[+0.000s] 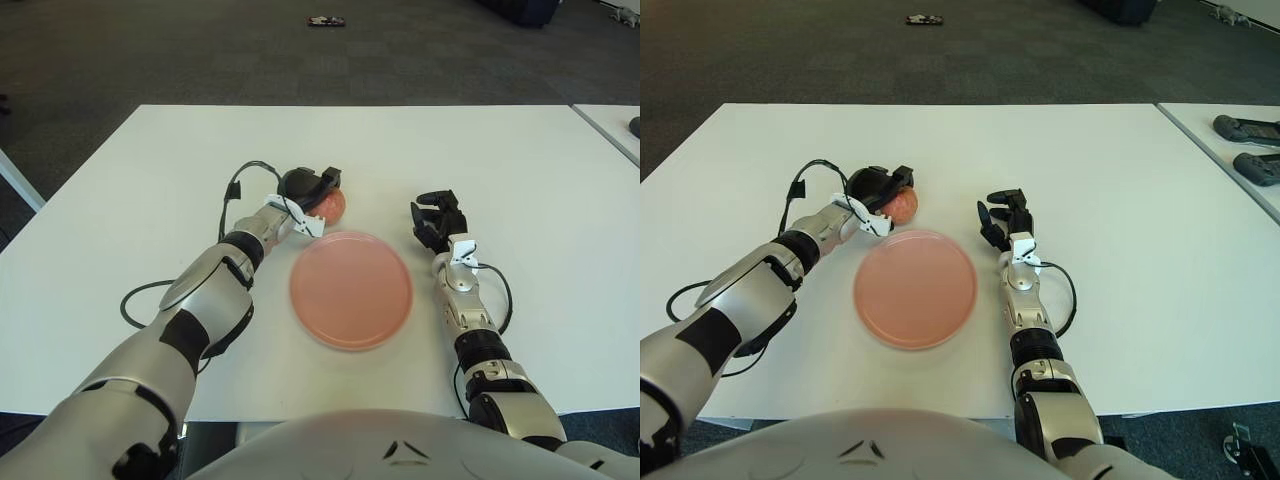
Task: Put the apple into the plate.
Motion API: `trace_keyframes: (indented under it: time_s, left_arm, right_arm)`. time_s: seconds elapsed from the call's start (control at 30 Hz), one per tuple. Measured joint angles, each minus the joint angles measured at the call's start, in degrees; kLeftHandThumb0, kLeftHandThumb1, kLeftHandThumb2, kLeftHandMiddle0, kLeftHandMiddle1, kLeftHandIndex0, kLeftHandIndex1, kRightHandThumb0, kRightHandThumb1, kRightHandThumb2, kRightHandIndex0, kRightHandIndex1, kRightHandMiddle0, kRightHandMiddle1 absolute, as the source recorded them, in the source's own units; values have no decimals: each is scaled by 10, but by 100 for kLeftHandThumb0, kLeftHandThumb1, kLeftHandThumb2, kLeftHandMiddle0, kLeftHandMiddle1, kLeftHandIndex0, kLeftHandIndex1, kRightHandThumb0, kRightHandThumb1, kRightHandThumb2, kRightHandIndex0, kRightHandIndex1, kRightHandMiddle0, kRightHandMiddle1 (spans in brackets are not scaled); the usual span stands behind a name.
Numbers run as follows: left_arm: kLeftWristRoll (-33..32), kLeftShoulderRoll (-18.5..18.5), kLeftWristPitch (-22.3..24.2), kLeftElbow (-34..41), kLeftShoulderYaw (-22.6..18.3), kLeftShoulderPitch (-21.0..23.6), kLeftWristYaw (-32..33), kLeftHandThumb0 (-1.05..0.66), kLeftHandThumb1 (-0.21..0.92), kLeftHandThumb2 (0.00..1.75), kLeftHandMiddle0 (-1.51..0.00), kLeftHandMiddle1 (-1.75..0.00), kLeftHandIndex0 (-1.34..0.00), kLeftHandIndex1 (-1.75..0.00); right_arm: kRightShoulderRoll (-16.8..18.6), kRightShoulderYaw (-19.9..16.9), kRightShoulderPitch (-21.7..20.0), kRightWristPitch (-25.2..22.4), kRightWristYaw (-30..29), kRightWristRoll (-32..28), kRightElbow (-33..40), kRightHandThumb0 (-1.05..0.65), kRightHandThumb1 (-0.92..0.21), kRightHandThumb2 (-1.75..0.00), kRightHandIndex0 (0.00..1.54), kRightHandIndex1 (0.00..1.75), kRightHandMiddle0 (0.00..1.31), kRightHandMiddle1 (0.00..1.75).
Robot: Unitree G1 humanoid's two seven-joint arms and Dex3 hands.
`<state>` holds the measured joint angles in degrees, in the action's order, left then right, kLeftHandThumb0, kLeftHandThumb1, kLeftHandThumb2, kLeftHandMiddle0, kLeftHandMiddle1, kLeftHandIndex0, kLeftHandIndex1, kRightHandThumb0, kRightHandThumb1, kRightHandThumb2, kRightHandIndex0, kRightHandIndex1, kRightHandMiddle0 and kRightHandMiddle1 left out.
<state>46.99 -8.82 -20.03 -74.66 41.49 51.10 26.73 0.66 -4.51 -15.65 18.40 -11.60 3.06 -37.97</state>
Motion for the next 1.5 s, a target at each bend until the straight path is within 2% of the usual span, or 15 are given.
trace_keyframes:
  time_s: [0.27,0.5,0.87,1.23,1.5]
  left_arm:
    - [-16,-5,-12,0,-23,-6,-3,-1,-4,166,-84,-175,-77,-158]
    - [-47,-24,-39,8,-65,-6,-19,-1,-4,168,-84,-175,-74,-162]
    - [-87,-54,-85,54,-115,-2,-28,-1,-5,173,-86,-175,-69,-173]
    - [-107,-57,-125,93,-144,-3,-33,0,-1,168,-85,-171,-65,-175]
    - [-118,-74,-158,144,-165,-4,-44,0,-1,167,-86,-168,-65,-175]
  right_arm:
    - [-1,0,-5,5,0,1,-8,-1,-84,-48,46,145,26,157]
    - [-2,-2,-9,11,1,2,-17,-1,-84,-48,45,144,26,158]
    - [-5,-2,-11,13,7,1,-22,-1,-84,-49,45,144,26,158]
    - [-5,-3,-11,14,11,0,-22,-1,-81,-54,45,145,26,160]
    - [-4,-3,-13,14,11,0,-25,-1,-80,-56,45,145,26,161]
